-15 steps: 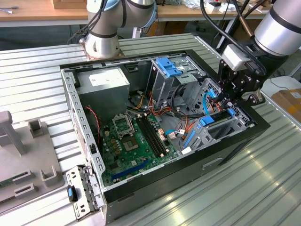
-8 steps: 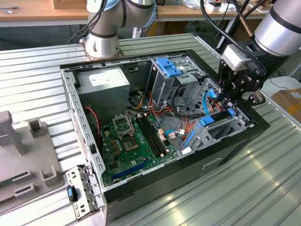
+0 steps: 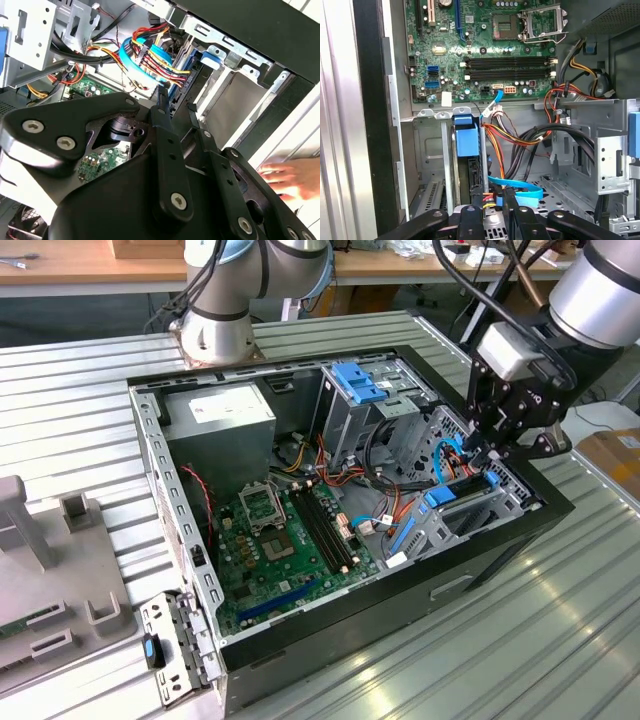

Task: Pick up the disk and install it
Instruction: 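Insert the second disk wire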

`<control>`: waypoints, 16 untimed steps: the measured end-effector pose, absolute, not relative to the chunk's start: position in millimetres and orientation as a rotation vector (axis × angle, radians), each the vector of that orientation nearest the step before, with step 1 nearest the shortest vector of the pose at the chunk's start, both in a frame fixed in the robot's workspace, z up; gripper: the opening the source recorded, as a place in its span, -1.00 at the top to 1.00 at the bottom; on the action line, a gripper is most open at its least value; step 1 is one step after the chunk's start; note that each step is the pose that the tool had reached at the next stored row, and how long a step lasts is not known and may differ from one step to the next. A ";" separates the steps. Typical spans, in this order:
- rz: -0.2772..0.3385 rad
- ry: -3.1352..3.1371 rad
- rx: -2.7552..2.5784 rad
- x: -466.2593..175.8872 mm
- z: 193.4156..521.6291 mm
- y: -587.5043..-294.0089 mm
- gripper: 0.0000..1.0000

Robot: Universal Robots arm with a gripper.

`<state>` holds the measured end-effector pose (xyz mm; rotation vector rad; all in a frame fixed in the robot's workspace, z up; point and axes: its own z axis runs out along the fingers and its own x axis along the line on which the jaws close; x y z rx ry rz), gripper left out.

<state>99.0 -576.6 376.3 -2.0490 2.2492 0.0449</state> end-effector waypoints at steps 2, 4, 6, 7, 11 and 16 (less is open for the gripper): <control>0.047 2.250 -2.050 100.0 377.0 -576.4 0.40; 0.051 2.253 -2.052 101.9 377.0 -576.2 0.40; 0.062 2.259 -2.057 106.1 374.8 -574.9 0.40; 0.065 2.261 -2.058 107.2 371.8 -574.0 0.40; 0.065 2.266 -2.063 108.8 365.0 -572.0 0.40; 0.064 2.268 -2.065 108.9 361.7 -572.0 0.40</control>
